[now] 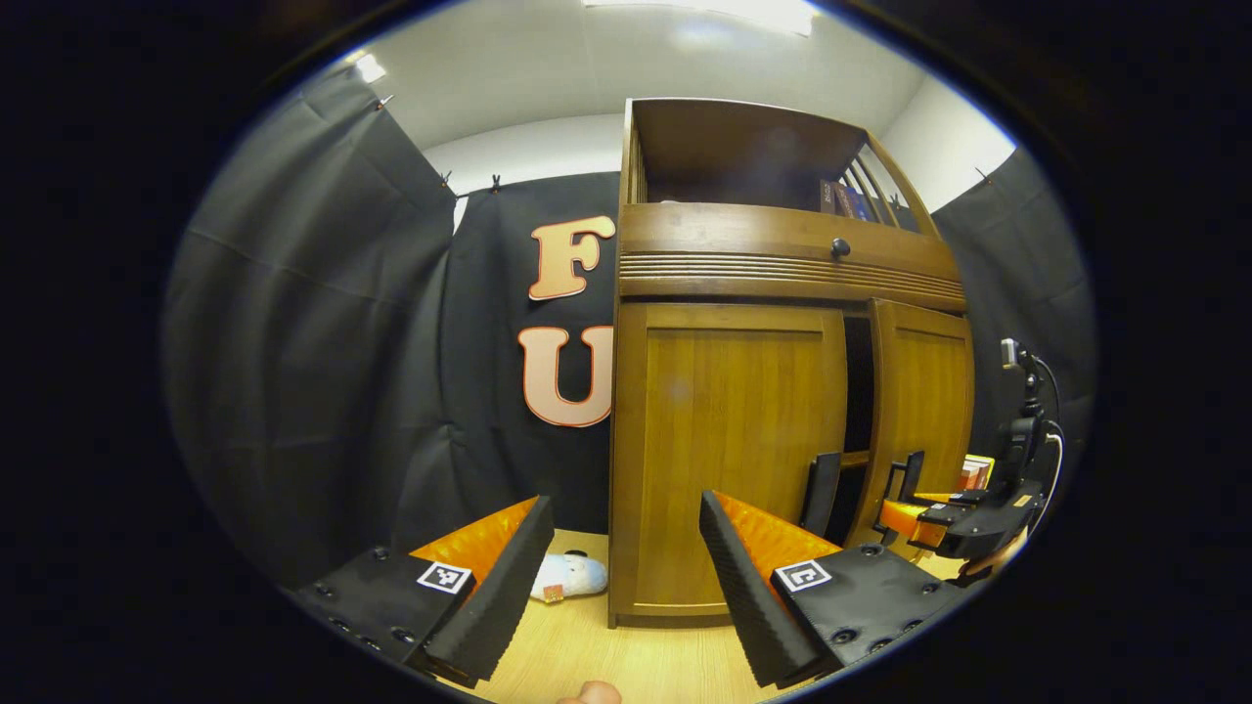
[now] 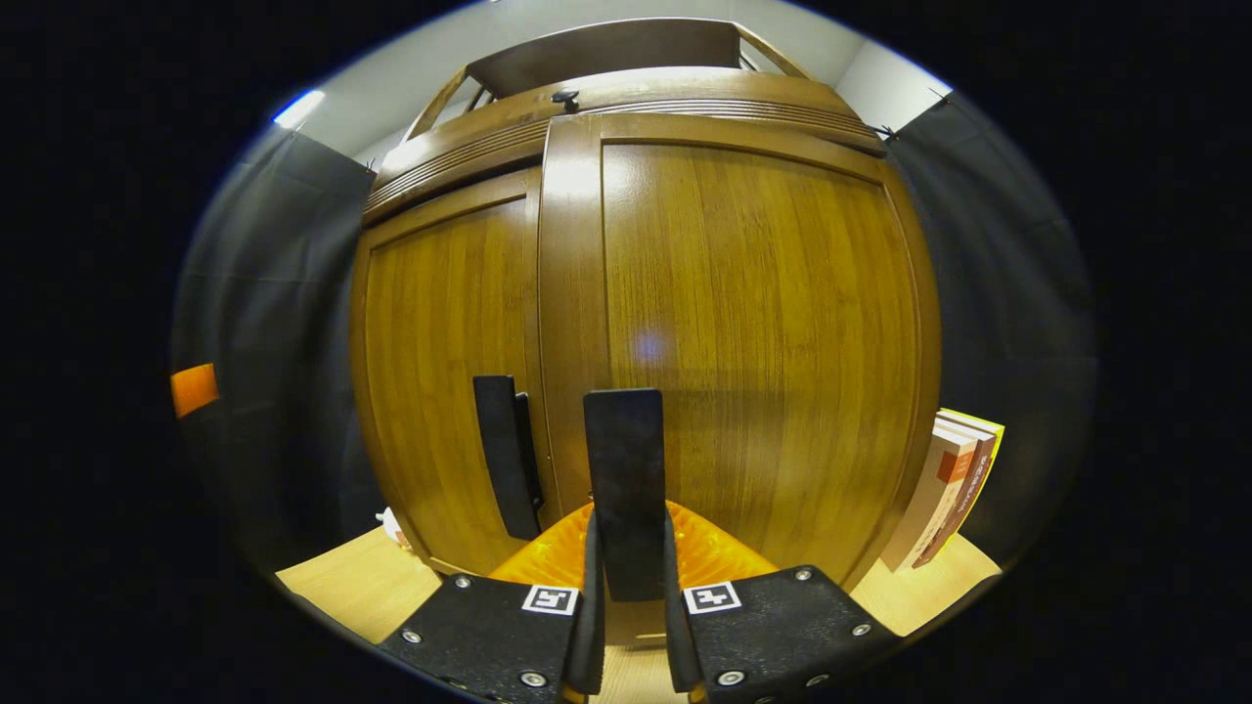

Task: Open the right door of the double-door shoe cabinet with the right hand, and open the left door with the left hand.

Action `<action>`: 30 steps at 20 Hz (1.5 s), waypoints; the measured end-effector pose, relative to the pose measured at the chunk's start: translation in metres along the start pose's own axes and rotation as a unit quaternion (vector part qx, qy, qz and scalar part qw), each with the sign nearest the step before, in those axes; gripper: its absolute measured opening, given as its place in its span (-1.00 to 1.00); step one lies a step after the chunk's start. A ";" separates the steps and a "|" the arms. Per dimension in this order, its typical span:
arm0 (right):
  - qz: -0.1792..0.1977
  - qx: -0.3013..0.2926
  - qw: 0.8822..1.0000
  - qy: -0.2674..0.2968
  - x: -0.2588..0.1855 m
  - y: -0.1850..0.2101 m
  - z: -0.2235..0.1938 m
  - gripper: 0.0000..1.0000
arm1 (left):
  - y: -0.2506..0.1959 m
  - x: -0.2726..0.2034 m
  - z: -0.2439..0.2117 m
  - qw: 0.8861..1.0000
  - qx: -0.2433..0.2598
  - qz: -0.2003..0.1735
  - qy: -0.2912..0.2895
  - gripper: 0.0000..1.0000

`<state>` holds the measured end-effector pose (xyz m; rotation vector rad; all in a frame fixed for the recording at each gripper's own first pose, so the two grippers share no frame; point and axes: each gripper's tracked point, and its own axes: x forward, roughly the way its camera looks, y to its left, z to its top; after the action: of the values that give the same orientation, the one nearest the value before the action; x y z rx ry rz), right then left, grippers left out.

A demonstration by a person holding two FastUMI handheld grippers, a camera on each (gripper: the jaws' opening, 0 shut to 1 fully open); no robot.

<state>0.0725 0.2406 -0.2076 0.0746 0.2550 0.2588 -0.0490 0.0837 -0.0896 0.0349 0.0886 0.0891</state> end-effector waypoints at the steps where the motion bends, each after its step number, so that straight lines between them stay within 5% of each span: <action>1: 0.000 -0.004 1.000 -0.001 -0.005 -0.001 -0.001 -0.50 | 0.000 -0.002 0.000 1.000 -0.002 0.000 0.002 0.89; 24: -0.019 -0.019 0.999 -0.019 -0.138 -0.070 0.001 -0.51 | -0.022 -0.052 0.006 1.000 0.001 -0.008 0.001 0.89; 30: -0.042 -0.031 0.998 -0.023 -0.167 -0.099 0.004 -0.75 | -0.040 -0.059 0.009 1.000 0.000 -0.023 0.001 0.89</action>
<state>-0.0589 0.1015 -0.1744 0.0082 0.2045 0.1817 -0.1028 0.0382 -0.0774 0.0330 0.0911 0.0442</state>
